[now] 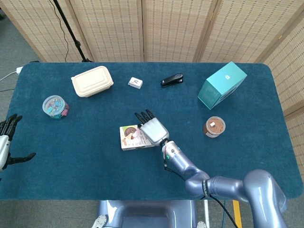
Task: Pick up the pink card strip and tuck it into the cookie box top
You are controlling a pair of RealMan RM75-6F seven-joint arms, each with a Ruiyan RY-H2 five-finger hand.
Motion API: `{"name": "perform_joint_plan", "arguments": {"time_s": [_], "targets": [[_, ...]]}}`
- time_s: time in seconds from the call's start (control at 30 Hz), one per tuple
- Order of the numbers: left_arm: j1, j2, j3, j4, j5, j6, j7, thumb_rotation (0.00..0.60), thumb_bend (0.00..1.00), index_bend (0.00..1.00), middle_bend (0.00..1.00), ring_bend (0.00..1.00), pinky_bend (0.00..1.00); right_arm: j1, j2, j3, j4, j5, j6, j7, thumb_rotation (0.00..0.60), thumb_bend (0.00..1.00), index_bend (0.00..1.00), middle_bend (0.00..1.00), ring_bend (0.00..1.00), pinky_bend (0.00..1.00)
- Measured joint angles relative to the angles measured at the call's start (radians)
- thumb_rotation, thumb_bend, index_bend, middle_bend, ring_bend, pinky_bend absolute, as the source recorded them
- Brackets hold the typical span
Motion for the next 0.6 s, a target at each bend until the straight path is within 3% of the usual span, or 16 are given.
{"name": "perform_joint_plan", "arguments": {"time_s": [0.27,0.6], "targets": [[-0.001,0.001,0.000,-0.002,0.000,-0.003,0.001,0.600,0.04,0.00,0.00,0.00,0.00,-0.006,0.024,0.004,-0.070,-0.039,0.044,-0.013,0.600,1.00,0.35,0.00,0.00,0.00],[0.001,0.004,0.000,0.004,-0.001,-0.006,-0.013,0.600,0.04,0.00,0.00,0.00,0.00,0.004,-0.022,0.007,0.003,-0.048,0.042,-0.010,0.600,1.00,0.35,0.00,0.00,0.00]]}}
